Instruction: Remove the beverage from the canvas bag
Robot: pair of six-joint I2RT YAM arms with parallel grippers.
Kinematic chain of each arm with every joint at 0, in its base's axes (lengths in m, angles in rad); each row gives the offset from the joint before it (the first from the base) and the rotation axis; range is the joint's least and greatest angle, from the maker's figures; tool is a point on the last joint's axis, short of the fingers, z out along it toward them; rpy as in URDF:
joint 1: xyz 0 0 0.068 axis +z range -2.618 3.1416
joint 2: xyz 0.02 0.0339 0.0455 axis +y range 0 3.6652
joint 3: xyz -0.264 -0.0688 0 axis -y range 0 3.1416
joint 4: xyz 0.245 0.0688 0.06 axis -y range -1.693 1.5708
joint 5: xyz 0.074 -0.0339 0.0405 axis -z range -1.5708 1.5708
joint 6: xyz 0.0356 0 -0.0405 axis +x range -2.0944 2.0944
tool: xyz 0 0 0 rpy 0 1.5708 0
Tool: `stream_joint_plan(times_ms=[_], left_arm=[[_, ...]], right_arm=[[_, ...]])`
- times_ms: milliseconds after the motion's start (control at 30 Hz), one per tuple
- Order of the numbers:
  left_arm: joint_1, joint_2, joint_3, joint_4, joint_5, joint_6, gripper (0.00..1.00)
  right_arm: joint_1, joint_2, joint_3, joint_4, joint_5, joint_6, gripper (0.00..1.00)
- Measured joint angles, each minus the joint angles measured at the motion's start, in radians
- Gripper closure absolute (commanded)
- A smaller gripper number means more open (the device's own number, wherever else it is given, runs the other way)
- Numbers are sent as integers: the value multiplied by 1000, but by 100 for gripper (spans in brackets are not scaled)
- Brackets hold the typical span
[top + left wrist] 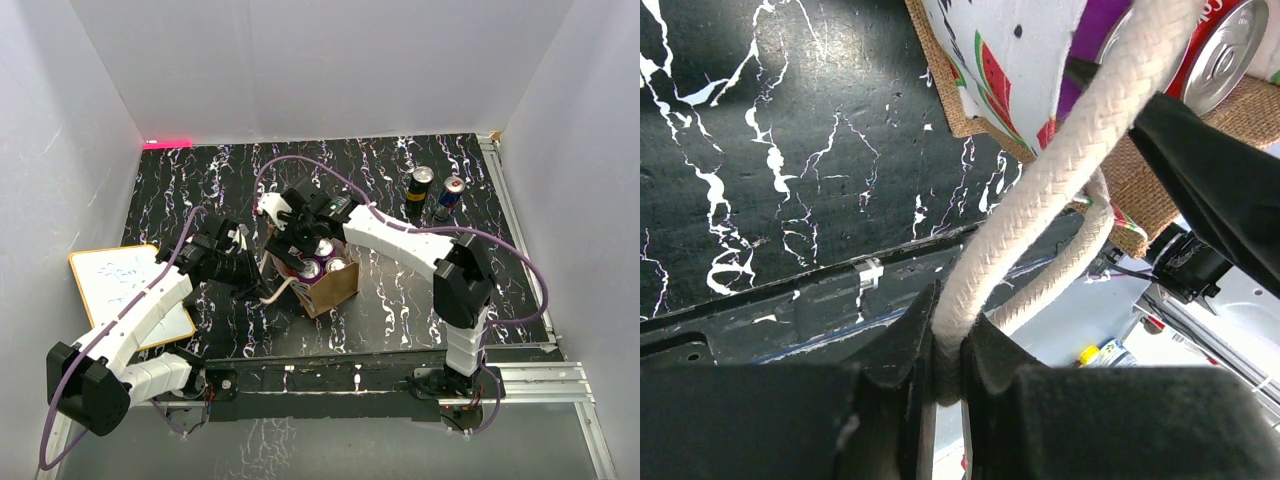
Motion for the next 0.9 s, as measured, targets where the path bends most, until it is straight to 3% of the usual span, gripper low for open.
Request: stream_joint_plan(times_ms=[567,667,833,900], left_arm=[[0,2,8,-42,-39,-3,100],[0,3,8,-43,-42,-3,100],[0,6,11,-42,-43,-3,100],[0,6,13,-42,-43,-3,100]], right_arm=[[0,172,53,57,58,24,9],[1,172,42,67,69,27,18],[1,172,49,56,87,56,46],[2,178,66,35,94,67,53]])
